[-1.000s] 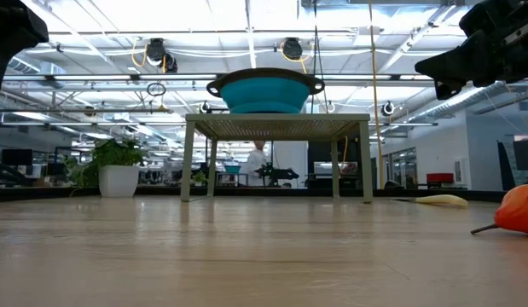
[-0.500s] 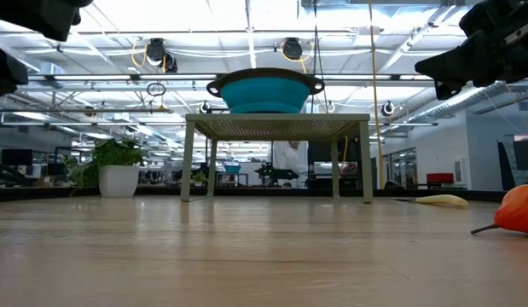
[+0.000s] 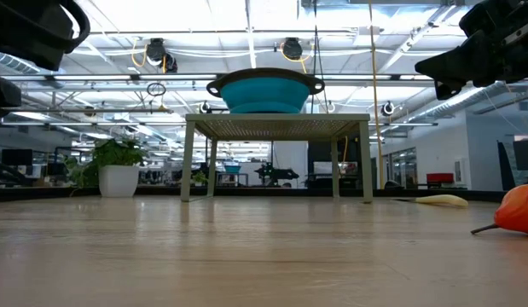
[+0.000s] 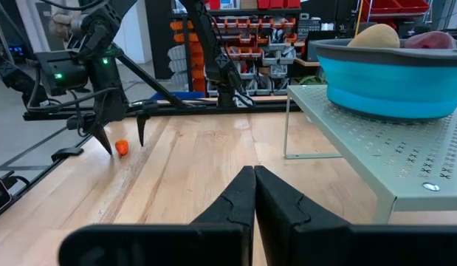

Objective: Pick & Place Fruit
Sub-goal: Put the peach into the colander on the shelf

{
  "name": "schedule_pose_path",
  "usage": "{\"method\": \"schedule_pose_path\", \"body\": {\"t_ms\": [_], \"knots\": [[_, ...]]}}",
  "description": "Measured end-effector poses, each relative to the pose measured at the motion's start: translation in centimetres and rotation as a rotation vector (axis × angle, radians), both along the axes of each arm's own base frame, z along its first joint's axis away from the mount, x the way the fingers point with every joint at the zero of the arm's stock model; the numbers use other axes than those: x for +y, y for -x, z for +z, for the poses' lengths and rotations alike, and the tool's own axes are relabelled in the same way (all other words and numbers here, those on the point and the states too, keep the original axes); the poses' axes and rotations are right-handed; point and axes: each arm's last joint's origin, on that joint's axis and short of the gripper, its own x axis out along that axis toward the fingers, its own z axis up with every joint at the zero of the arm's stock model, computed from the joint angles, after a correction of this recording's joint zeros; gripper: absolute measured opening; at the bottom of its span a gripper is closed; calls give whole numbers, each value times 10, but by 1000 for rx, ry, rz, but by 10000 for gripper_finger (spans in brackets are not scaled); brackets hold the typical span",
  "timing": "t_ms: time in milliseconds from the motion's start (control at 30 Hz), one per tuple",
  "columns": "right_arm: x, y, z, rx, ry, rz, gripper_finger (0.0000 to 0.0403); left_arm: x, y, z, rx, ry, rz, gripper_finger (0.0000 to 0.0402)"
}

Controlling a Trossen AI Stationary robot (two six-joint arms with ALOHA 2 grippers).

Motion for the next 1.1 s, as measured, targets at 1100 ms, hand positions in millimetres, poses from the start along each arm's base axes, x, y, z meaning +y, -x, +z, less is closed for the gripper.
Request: {"method": "schedule_pose_path", "body": {"t_ms": [1100], "knots": [[0,0,0,0,0,0,4,-3,0,-3,-29,19,-57,247]]}}
